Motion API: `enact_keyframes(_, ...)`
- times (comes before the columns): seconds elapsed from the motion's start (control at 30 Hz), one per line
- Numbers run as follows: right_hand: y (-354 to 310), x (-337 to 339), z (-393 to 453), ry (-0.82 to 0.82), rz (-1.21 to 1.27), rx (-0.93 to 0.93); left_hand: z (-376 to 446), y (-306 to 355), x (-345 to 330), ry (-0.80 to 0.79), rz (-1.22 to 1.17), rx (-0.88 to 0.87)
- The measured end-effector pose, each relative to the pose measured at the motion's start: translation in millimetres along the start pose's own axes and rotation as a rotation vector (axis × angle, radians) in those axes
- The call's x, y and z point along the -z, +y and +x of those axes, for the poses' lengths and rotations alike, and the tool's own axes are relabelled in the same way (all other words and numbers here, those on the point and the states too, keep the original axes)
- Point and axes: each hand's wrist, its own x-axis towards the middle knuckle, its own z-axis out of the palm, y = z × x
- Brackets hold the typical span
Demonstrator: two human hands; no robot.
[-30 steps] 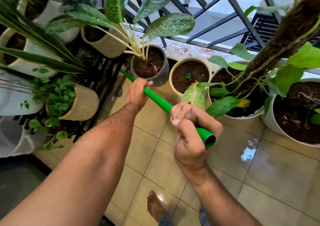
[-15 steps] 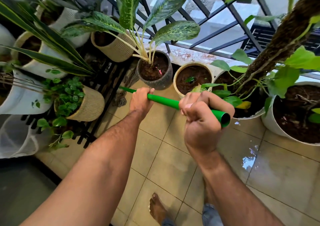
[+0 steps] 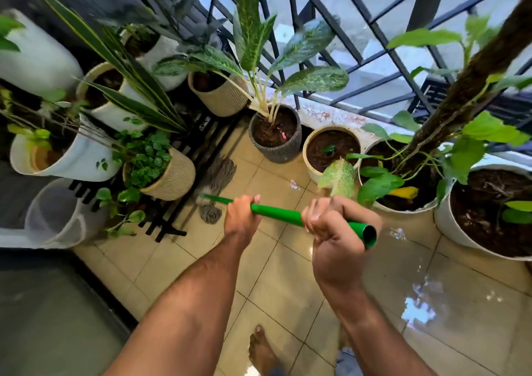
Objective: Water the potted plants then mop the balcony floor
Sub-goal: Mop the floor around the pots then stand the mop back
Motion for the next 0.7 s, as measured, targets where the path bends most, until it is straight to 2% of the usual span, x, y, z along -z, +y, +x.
enact_keyframes(0.13,-33.6,-12.9,-9.7,-0.048,-0.065,-0.028,-37.1,6.2,14.0,0.016,-0.099,0.052)
enact_keyframes(0.27,-75.6,-26.2,-8.0,-0.076,-0.158,-0.022,-64.5,32.6,24.5,0.008,-0.297,0.177)
enact_keyframes(0.37,-104.2,-33.2,-5.0,-0.082,-0.214,0.009,-76.4,60.8,32.6,0.03,-0.439,0.204)
enact_keyframes(0.53,-141.3,-46.0,-7.6,-0.114,-0.361,0.083,-81.8,103.5,50.9,0.086,-0.61,0.184)
enact_keyframes(0.7,-163.0,-60.6,-7.5,-0.084,-0.49,0.196,-76.3,132.3,63.4,0.02,-0.609,0.077)
